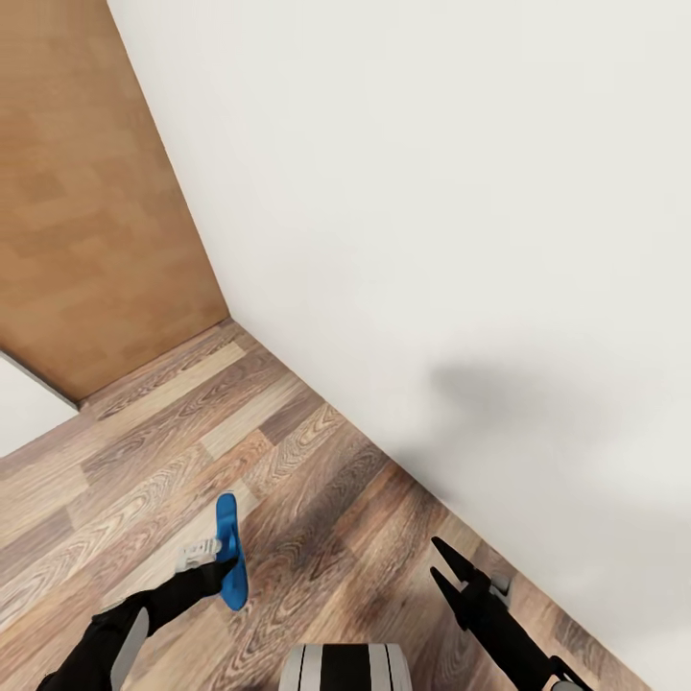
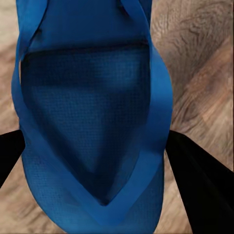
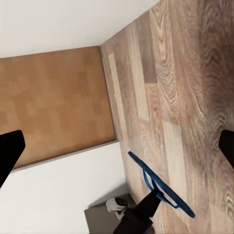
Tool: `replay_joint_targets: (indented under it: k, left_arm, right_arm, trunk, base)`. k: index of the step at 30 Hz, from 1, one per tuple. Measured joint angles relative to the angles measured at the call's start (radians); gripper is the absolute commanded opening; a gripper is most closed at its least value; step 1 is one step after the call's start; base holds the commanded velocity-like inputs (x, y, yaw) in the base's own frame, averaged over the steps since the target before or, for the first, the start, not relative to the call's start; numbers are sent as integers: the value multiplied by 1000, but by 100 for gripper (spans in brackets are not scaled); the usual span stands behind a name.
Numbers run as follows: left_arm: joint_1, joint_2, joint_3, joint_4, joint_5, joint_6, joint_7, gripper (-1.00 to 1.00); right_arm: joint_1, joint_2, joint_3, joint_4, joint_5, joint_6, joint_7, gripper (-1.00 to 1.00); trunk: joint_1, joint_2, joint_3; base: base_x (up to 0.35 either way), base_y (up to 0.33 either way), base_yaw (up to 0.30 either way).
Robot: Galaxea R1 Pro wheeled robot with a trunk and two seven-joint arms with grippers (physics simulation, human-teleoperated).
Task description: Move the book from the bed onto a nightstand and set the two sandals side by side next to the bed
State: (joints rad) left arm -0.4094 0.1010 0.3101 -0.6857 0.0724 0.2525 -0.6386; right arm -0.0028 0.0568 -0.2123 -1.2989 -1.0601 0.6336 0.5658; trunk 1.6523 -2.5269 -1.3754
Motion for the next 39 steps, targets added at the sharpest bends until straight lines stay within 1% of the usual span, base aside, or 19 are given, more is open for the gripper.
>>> replay_joint_targets:
  k: [3, 4, 5, 6, 7, 8, 10, 11, 12, 14, 17, 18, 19, 20, 21, 23, 25, 30, 39]
  left_arm:
    - [0, 2, 1, 0, -1, 1, -31, -100]
    - [0, 3, 1, 0, -1, 1, -36, -100]
    - [0, 3, 0, 0, -2, 1, -40, -100]
    - [0, 3, 0, 0, -2, 1, -41, -100]
    - [0, 2, -1, 3, -4, 1, -44, -100]
    - [0, 2, -2, 7, -4, 1, -45, -100]
    - [0, 1, -2, 14, -5, 1, -46, -100]
    - [0, 1, -2, 15, -5, 1, -46, -100]
    - [0, 1, -2, 17, -5, 1, -46, -100]
    - [0, 1, -3, 18, -6, 1, -46, -100]
    - [0, 0, -4, 19, -6, 1, -46, -100]
    - [0, 0, -4, 19, -6, 1, -46, -100]
    - [0, 0, -4, 19, -6, 1, -46, -100]
    - [0, -1, -5, 20, -6, 1, -46, -100]
    - [0, -3, -5, 20, -6, 1, -46, -100]
    - [0, -3, -5, 20, -6, 1, -46, -100]
    - [0, -3, -5, 20, -6, 1, -46, -100]
    - [0, -4, -6, 20, -5, 1, -46, -100]
    - [0, -4, -6, 33, -7, 1, -46, -100]
  right_arm:
    - [0, -7, -3, -1, 0, 3, 4, 100]
    - [0, -18, -4, 1, 1, 4, 4, 100]
    - [0, -40, -4, 3, 1, 4, 4, 100]
    - [0, -54, -4, 4, 2, 5, 5, 100]
    - [0, -107, -2, 6, 2, 4, 6, 100]
    - [0, -149, 0, 6, 2, 5, 6, 100]
    - [0, -220, 5, 7, 2, 6, 6, 100]
    - [0, -245, 7, 7, 2, 6, 7, 100]
    - [0, -260, 9, 7, 2, 7, 7, 100]
    - [1, -281, 11, 7, 2, 17, 8, 100]
    - [1, -298, 13, 7, 3, 56, 8, 100]
    - [1, -303, 16, 8, 7, 89, 8, 100]
    - [1, -305, 17, 8, 13, 97, 7, 100]
    - [1, -307, 19, 17, 48, 112, 6, 100]
    - [1, -306, 19, 42, 107, 119, 5, 100]
    - [1, -304, 19, 84, 192, 123, 5, 100]
    - [1, -302, 19, 126, 248, 125, 4, 100]
    - [1, -300, 20, 149, 274, 127, 4, 100]
    - [1, -299, 21, 176, 281, 126, 4, 100]
  trunk:
    - [-1, 1, 12]
    - [-2, 1, 15]
    - [-2, 1, 19]
    - [-3, 1, 23]
    - [-3, 2, 27]
    - [-4, 2, 31]
    - [-4, 2, 39]
    - [-5, 3, 43]
    - [-5, 3, 46]
    - [-6, 3, 54]
    - [-8, 4, 66]
    - [-8, 4, 70]
    - [-9, 4, 73]
    - [-9, 5, 77]
    - [-9, 5, 81]
    - [-10, 5, 89]
    - [-11, 6, 97]
    - [-13, 7, 116]
    - [-18, 9, 151]
  base:
    - [0, 0, 0]
    - [0, 0, 0]
    - [0, 0, 0]
    - [0, 0, 0]
    - [0, 0, 0]
    - [0, 0, 0]
    - [0, 0, 0]
    - [0, 0, 0]
    - [0, 0, 0]
    - [0, 0, 0]
    - [0, 0, 0]
    - [0, 0, 0]
    - [0, 0, 0]
    - [0, 0, 0]
    - [0, 0, 0]
    - [0, 0, 0]
    - [0, 0, 0]
    - [0, 0, 0]
    - [0, 0, 0]
